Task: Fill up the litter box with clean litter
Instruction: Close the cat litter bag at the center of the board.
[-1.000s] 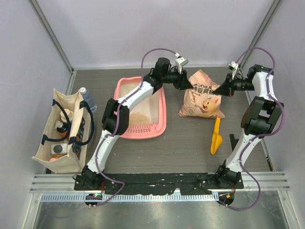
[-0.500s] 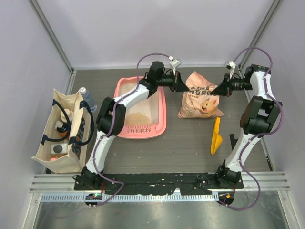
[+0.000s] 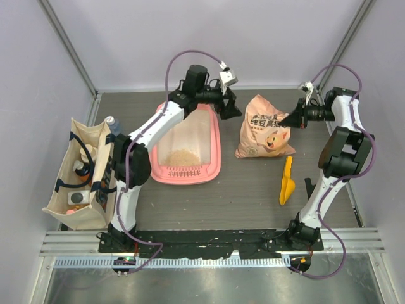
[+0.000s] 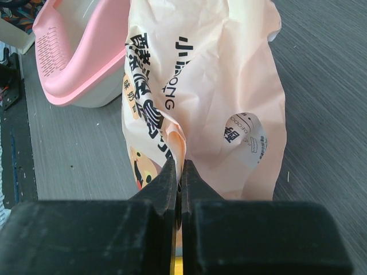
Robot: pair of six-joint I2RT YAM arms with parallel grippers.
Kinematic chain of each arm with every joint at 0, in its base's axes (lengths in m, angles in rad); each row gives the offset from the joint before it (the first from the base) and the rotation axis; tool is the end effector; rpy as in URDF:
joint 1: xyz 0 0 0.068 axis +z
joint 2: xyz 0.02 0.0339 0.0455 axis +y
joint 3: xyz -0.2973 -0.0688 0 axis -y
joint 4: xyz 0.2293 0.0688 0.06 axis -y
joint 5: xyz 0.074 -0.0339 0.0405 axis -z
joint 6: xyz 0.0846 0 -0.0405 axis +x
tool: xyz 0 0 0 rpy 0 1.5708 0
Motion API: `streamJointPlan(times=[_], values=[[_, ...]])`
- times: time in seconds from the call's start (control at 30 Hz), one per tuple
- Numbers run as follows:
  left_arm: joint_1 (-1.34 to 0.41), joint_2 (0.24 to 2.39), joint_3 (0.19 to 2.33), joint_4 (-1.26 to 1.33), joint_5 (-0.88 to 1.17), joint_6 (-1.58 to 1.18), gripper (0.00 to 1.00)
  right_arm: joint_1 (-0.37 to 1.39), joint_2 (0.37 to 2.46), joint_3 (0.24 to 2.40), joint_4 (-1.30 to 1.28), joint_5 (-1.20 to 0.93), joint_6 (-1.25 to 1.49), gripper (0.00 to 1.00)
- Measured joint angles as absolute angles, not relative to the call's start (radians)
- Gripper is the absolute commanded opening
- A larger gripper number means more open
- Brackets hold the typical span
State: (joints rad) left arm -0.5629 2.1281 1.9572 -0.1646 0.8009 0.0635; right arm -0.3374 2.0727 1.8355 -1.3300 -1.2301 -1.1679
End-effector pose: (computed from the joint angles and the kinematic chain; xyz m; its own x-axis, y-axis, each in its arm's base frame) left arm 0.4233 -0.3389 0.3422 -0.2179 0.1897 -0.9573 0.9606 0.2153 -0.1760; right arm 0.4042 -0.0573 0.2763 -0.4688 -0.1613 -0.8685 -0.8259 0.4286 0.3662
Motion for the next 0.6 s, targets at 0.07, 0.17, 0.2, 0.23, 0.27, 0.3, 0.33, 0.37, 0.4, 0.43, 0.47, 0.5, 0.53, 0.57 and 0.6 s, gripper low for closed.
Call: streamJointPlan(times=[0.07, 0.17, 0.2, 0.23, 0.27, 0.3, 0.33, 0.37, 0.4, 0.43, 0.47, 0.5, 0.53, 0.57, 0.6], values=[[-0.579, 2.135, 2.061, -0.284, 0.797, 0.283, 0.87, -0.337, 2.073, 1.832, -1.328, -1.235, -1.17, 0.01], [-0.62, 2.194, 2.283, -0.483, 0.807, 0.593, 0.89, -0.333, 2.073, 1.829, -1.327, -1.24, -1.171, 0.01], [-0.636, 2.215, 2.345, -0.543, 0.809, 0.691, 0.9, -0.332, 2.073, 1.828, -1.325, -1.241, -1.172, 0.02], [-0.649, 2.231, 2.381, -0.589, 0.809, 0.761, 0.91, -0.33, 2.072, 1.827, -1.325, -1.241, -1.172, 0.01], [-0.663, 2.246, 2.407, -0.63, 0.809, 0.837, 0.93, -0.329, 2.072, 1.826, -1.324, -1.241, -1.174, 0.02], [-0.675, 2.257, 2.411, -0.657, 0.808, 0.902, 0.93, -0.328, 2.07, 1.823, -1.322, -1.241, -1.175, 0.01], [-0.689, 2.268, 2.406, -0.679, 0.807, 0.95, 0.93, -0.327, 2.068, 1.822, -1.32, -1.24, -1.176, 0.01], [-0.703, 2.281, 2.398, -0.698, 0.803, 0.99, 0.93, -0.327, 2.064, 1.818, -1.317, -1.24, -1.179, 0.01], [-0.712, 2.294, 2.391, -0.711, 0.798, 1.018, 0.93, -0.327, 2.06, 1.814, -1.315, -1.24, -1.18, 0.01], [-0.721, 2.313, 2.38, -0.725, 0.789, 1.049, 0.93, -0.326, 2.054, 1.809, -1.312, -1.236, -1.182, 0.01], [-0.726, 2.329, 2.374, -0.731, 0.78, 1.066, 0.93, -0.325, 2.048, 1.803, -1.309, -1.232, -1.185, 0.01], [-0.729, 2.345, 2.362, -0.73, 0.766, 1.084, 0.92, -0.324, 2.042, 1.799, -1.306, -1.229, -1.191, 0.01], [-0.73, 2.357, 2.344, -0.727, 0.751, 1.093, 0.92, -0.322, 2.035, 1.793, -1.303, -1.222, -1.201, 0.02], [-0.73, 2.365, 2.324, -0.711, 0.739, 1.106, 0.92, -0.319, 2.027, 1.785, -1.298, -1.217, -1.208, 0.01], [-0.73, 2.37, 2.311, -0.683, 0.726, 1.107, 0.91, -0.315, 2.017, 1.774, -1.288, -1.209, -1.223, 0.02]])
